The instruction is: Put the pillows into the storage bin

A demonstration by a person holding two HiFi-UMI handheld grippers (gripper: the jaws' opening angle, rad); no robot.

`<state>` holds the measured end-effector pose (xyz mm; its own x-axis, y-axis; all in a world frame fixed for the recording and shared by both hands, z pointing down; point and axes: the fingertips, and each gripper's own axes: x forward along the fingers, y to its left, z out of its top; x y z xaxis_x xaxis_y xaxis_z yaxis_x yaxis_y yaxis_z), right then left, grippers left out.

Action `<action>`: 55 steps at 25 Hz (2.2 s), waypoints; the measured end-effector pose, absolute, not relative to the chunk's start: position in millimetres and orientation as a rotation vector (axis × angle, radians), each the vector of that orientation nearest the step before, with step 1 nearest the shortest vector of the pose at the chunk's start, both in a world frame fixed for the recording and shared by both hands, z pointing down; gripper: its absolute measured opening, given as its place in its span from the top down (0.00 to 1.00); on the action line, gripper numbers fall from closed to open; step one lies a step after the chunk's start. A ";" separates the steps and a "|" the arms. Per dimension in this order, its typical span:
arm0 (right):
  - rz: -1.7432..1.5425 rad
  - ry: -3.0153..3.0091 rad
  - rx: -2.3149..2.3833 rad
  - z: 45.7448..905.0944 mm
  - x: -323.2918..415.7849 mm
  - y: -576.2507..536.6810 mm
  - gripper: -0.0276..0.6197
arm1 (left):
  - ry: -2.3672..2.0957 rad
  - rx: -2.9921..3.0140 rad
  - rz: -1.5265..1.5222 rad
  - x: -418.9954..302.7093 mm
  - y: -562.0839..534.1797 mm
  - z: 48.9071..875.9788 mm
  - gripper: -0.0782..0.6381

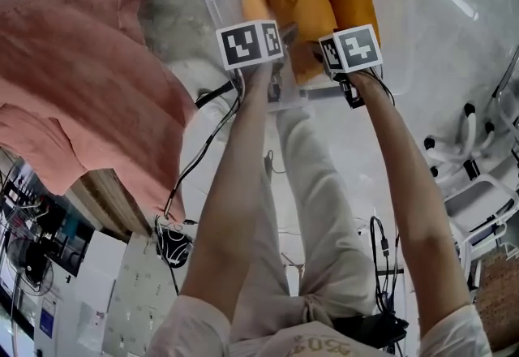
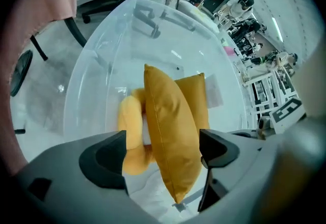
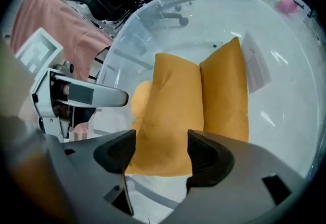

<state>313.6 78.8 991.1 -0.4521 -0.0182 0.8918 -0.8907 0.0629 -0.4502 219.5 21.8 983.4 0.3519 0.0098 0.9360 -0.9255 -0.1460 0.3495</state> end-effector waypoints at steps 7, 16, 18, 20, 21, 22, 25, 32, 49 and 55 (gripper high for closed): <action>1.466 -1.674 0.970 926.4 323.7 76.5 0.66 | -0.936 1.647 0.944 225.5 -5.9 897.9 0.42; 1.678 -1.944 1.226 763.5 317.0 41.6 0.94 | -0.971 1.867 0.765 226.2 -34.6 732.1 0.83; 1.624 -1.999 1.279 723.6 324.6 46.1 0.94 | -0.973 1.893 0.769 226.4 -22.8 699.5 0.87; 1.522 -2.035 1.326 688.4 335.2 52.3 0.94 | -0.967 1.922 0.754 228.1 -11.9 667.7 0.87; 1.471 -2.054 1.357 671.1 339.9 51.5 0.94 | -0.965 1.942 0.739 227.8 -10.9 651.4 0.87; 1.431 -2.073 1.395 652.4 343.6 49.3 0.94 | -0.960 1.960 0.721 226.5 -10.7 634.5 0.87; 1.386 -2.143 1.531 588.4 350.3 42.2 0.94 | -0.936 2.002 0.658 219.1 -6.0 584.6 0.87; 1.093 -2.176 1.645 481.1 336.1 62.4 0.94 | -0.906 2.135 0.604 187.2 27.0 499.1 0.87; 0.774 -2.133 2.118 316.6 310.1 140.3 0.94 | -0.776 2.432 0.326 141.4 94.1 327.6 0.87; 0.688 -2.139 2.144 291.7 281.7 139.9 0.94 | -0.839 2.429 0.255 112.7 79.4 305.2 0.87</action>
<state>281.7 139.9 291.7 -0.0468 -0.9426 0.3307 -0.9585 -0.0508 -0.2804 112.7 79.4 305.2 0.7870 -0.5121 0.3440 -0.6169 -0.6525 0.4401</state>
